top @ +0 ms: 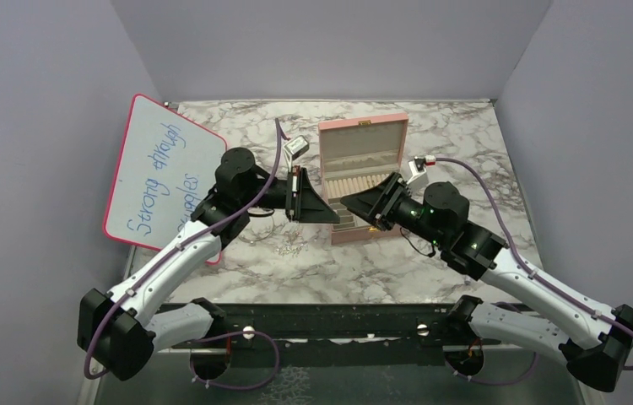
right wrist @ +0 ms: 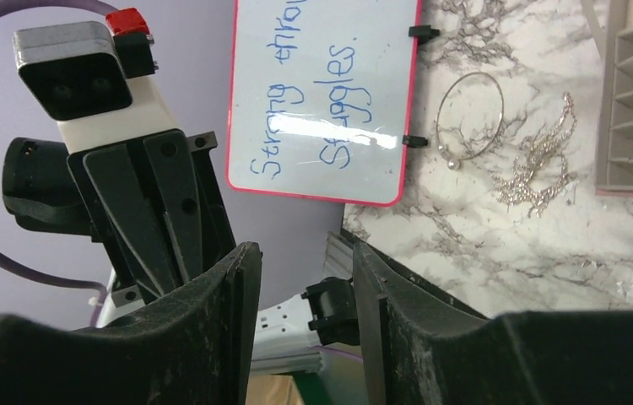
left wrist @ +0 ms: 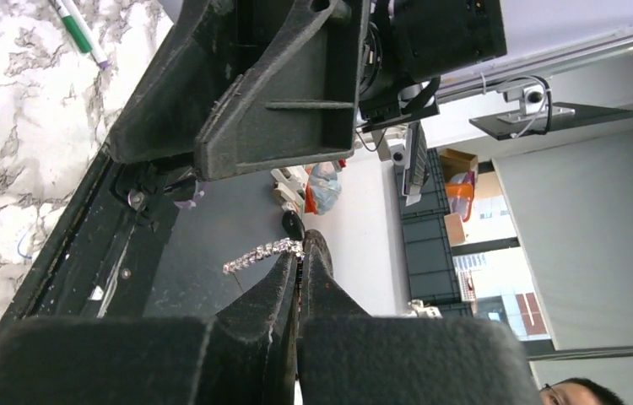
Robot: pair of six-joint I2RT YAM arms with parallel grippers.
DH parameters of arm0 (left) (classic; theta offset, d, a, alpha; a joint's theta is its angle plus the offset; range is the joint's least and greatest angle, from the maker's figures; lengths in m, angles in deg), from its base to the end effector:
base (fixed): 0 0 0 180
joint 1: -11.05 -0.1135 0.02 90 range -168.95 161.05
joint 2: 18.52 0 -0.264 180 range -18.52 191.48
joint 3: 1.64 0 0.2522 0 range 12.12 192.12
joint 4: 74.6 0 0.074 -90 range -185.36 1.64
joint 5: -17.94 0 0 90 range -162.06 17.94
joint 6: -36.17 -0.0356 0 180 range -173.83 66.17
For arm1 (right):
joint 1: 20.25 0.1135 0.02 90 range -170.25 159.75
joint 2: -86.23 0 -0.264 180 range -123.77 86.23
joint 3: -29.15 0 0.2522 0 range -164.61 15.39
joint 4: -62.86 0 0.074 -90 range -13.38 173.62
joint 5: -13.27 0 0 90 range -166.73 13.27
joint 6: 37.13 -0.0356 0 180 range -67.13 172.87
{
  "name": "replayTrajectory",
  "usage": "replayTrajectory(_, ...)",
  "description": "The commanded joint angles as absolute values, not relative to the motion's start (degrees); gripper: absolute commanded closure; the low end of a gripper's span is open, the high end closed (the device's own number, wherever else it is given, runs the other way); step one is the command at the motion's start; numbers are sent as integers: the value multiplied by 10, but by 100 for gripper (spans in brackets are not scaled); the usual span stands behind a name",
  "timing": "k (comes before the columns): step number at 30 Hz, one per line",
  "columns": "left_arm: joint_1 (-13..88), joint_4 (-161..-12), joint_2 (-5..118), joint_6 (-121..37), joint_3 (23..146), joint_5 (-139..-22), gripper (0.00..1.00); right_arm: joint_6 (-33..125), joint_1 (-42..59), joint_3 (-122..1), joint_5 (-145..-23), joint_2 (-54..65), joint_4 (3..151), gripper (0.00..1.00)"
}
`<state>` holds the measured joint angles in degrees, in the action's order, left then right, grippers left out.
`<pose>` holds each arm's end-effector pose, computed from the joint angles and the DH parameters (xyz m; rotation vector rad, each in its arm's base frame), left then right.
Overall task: Organize the mixed jewelry
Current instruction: Pick up the jewelry from the center of the board.
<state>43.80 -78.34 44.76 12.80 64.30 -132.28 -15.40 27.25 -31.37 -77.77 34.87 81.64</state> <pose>0.1892 -0.1585 0.3593 0.4568 2.0263 -2.0282 0.1429 0.1569 0.3415 0.3439 1.9611 1.4341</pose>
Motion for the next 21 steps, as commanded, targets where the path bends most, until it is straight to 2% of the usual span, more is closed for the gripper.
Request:
replayTrajectory(1,439,-855,453,50,662,-1312,100,-212,272,-306,-762,358,847,55)
replayTrajectory(4,439,-1003,464,-115,719,-1288,100,-252,272,-293,-763,363,851,58)
replayTrajectory(7,439,-1075,487,-209,753,-1318,100,-296,272,-283,-792,360,845,58)
replayTrajectory(13,440,-1158,523,-315,772,-1366,100,-372,271,-285,-878,321,829,54)
replayTrajectory(21,460,-1245,528,-416,797,-1358,100,-452,271,-277,-899,318,859,62)
